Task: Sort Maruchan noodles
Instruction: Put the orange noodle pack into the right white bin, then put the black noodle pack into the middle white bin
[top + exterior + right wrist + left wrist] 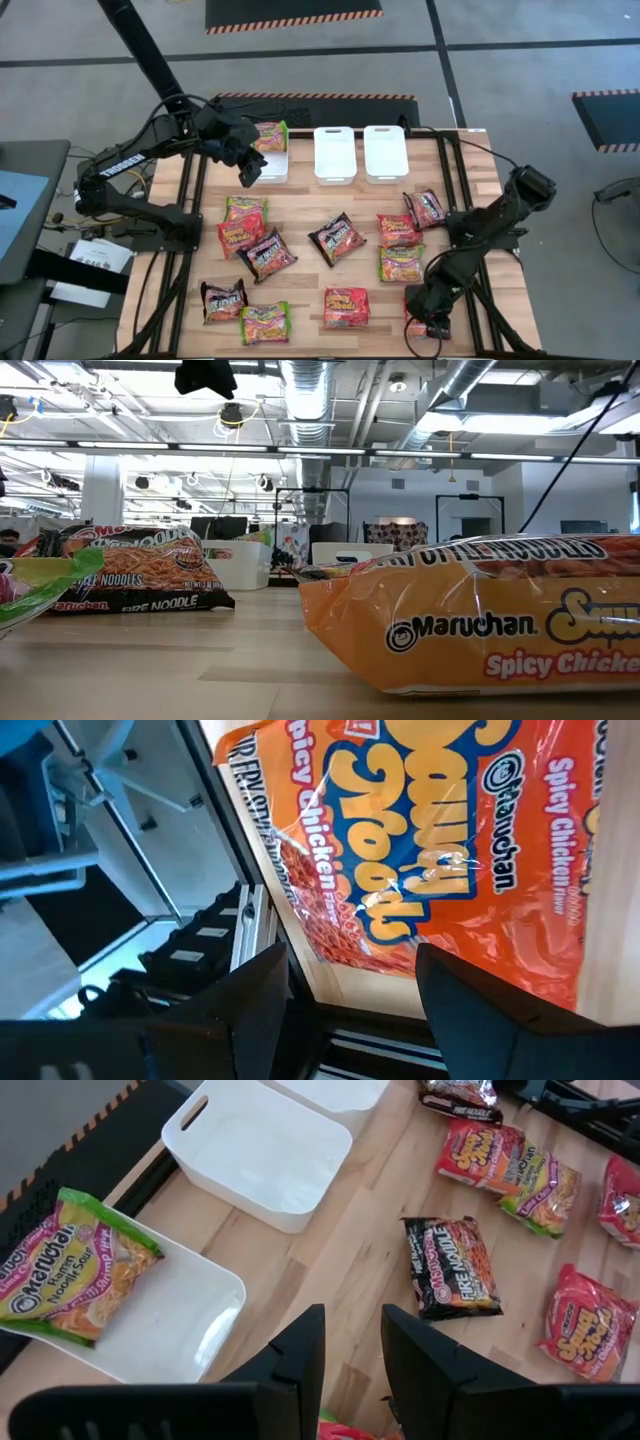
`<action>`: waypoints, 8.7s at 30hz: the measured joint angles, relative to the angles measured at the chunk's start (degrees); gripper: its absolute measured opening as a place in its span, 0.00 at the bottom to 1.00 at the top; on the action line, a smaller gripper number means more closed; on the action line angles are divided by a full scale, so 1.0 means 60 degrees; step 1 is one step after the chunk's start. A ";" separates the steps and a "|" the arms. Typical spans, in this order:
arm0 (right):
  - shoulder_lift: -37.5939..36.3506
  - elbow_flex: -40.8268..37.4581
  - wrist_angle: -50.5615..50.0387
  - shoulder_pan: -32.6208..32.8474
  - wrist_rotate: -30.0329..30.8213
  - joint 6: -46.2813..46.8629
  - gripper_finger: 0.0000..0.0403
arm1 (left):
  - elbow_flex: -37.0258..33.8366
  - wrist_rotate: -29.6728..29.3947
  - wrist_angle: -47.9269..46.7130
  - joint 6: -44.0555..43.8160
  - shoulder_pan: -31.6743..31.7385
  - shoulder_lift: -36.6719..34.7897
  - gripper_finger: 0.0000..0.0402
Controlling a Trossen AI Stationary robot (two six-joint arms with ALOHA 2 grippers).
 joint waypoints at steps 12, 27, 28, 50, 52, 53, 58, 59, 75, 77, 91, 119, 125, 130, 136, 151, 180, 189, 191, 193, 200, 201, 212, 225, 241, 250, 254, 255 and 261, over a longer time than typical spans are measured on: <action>0.0086 0.0000 0.0026 -0.0160 0.0652 0.0448 0.61 | -0.0001 0.0004 0.0000 0.0041 0.0000 0.0000 0.21; 0.0290 -0.0007 0.0129 -0.0171 0.2022 0.0250 0.61 | -0.0002 0.0004 0.0002 -0.0108 0.0002 0.0000 0.21; 0.0439 -0.0007 0.0150 -0.0184 0.2011 0.0247 0.61 | 0.0000 0.0000 0.0004 -0.0110 0.0002 0.0000 0.21; 0.2235 0.0069 0.0810 -0.0451 0.0816 0.1001 0.21 | -0.0004 -0.0036 0.0033 0.0023 0.0000 0.0000 0.21; 0.2198 0.0065 0.0800 -0.0521 0.0765 0.1053 0.11 | -0.0004 -0.0036 0.0033 0.0044 0.0001 0.0000 0.21; 0.2184 0.0057 0.0780 -0.0533 0.0756 0.1062 0.07 | -0.0004 -0.0036 0.0033 0.0052 0.0004 0.0000 0.21; 0.2111 0.0237 0.0681 -0.0571 0.0739 0.1041 0.02 | -0.0004 -0.0036 0.0032 0.0056 0.0004 0.0000 0.21; 0.2092 0.0315 0.0671 -0.0568 0.0814 0.1041 0.01 | -0.0004 -0.0036 0.0033 0.0056 0.0004 0.0000 0.21; 0.0134 0.1449 -0.1190 -0.0597 0.3357 0.1352 0.01 | -0.0004 -0.0280 0.0033 0.0063 0.0004 0.0000 0.21; -0.0112 0.1524 -0.1375 -0.0597 0.3662 0.1343 0.01 | -0.0004 -0.0280 0.0033 0.0063 0.0004 0.0000 0.21; -0.2095 0.1847 -0.2597 -0.1866 0.6479 -0.0070 0.01 | -0.0004 -0.0280 0.0029 0.0063 0.0004 0.0000 0.21; -0.3043 0.1861 -0.0779 -1.0425 0.7031 -1.0704 0.01 | -0.0004 -0.0278 -0.0011 -0.1197 0.0004 0.0000 0.21; -0.3043 0.1861 0.0195 -1.2078 0.7095 -1.2228 0.01 | -0.0004 -0.0280 -0.0011 -0.1095 0.0004 0.0000 0.21; -0.3043 0.1861 0.0838 -1.3050 0.7656 -1.3062 0.01 | -0.0004 -0.0435 -0.0007 -0.1085 0.0000 0.0000 0.21; -0.2875 0.1865 0.2042 -1.3822 0.7849 -1.4371 0.01 | -0.0004 -0.0745 -0.0004 -0.0585 0.0004 0.0000 0.21; -0.0423 0.3411 0.1146 -1.4210 0.8414 -1.5170 0.01 | -0.0004 -0.0831 0.0000 -0.0520 0.0022 0.0000 0.21; 0.2427 0.3938 -0.0657 -1.3455 0.9939 -1.4451 0.05 | -0.0004 -0.0803 -0.0006 -0.0443 0.0022 0.0000 0.21; 0.2451 0.3936 -0.0589 -1.3381 0.9941 -1.4869 0.18 | -0.0004 -0.0809 -0.0247 -0.0440 0.0022 0.0000 0.21; 0.2452 0.3936 -0.0612 -1.3383 0.9938 -1.4807 0.21 | -0.0004 -0.0809 -0.0317 -0.0440 0.0022 0.0000 0.21; 0.2450 0.3936 -0.0613 -1.3383 0.9938 -1.4610 0.26 | -0.0004 -0.0820 -0.0504 -0.0440 0.0022 0.0000 0.21; 0.2268 0.3937 -0.0731 -1.3315 1.0100 -1.4325 0.42 | -0.0098 -0.0867 -0.0749 -0.0436 0.0022 -0.0004 0.21; 0.2184 0.3934 -0.0767 -1.3295 1.0156 -1.4331 0.44 | -0.0098 -0.0868 -0.0734 -0.0436 0.0025 -0.0004 0.21; 0.0883 0.3938 -0.0888 -1.2781 1.0491 -1.4365 0.51 | -0.0098 -0.1191 -0.0639 -0.0425 0.0025 -0.0004 0.21; 0.0432 0.3938 -0.0933 -1.2245 1.0495 -1.4369 0.50 | -0.0097 -0.0863 -0.1524 -0.0309 0.0033 -0.0004 0.29; 0.0434 0.3938 -0.1221 -1.2073 1.0655 -1.4026 0.50 | -0.0431 -0.0943 -0.1357 -0.2183 -0.0958 0.0004 0.44; 0.0436 0.4612 -0.2538 -1.1379 1.1802 -1.3746 0.50 | -0.1525 -0.0940 -0.0973 -0.3750 -0.2696 -0.0002 0.44; 0.0436 0.5253 -0.2842 -1.1174 1.1809 -1.3535 0.50 | -0.1925 -0.0952 -0.0898 -0.4476 -0.3397 -0.0004 0.44; 0.0437 0.5412 -0.2923 -1.1122 1.1809 -1.3529 0.50 | -0.2053 -0.0951 -0.0784 -0.4649 -0.3548 -0.0003 0.44; 0.0439 0.6301 -0.3335 -1.0851 1.1797 -1.3171 0.50 | -0.2672 -0.1038 -0.0243 -0.5675 -0.4382 0.0023 0.44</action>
